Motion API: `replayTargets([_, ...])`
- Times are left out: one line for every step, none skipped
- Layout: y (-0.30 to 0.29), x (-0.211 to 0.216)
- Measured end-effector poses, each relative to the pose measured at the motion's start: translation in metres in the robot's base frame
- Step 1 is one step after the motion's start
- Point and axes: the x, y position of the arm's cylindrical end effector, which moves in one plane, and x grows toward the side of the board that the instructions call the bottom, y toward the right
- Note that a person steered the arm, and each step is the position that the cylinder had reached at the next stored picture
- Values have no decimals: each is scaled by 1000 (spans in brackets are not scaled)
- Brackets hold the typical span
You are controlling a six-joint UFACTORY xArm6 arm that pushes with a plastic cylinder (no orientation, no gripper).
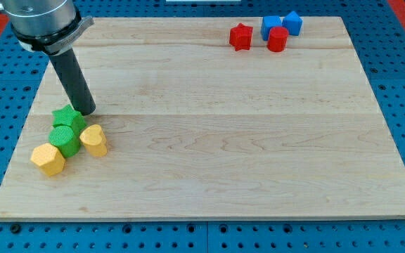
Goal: Separate the green circle and yellow hexagon
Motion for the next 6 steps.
replayTargets([-11, -8])
replayTargets([-62, -16])
replayTargets([-63, 21])
replayTargets([-39, 46])
replayTargets([-35, 58])
replayTargets([-14, 68])
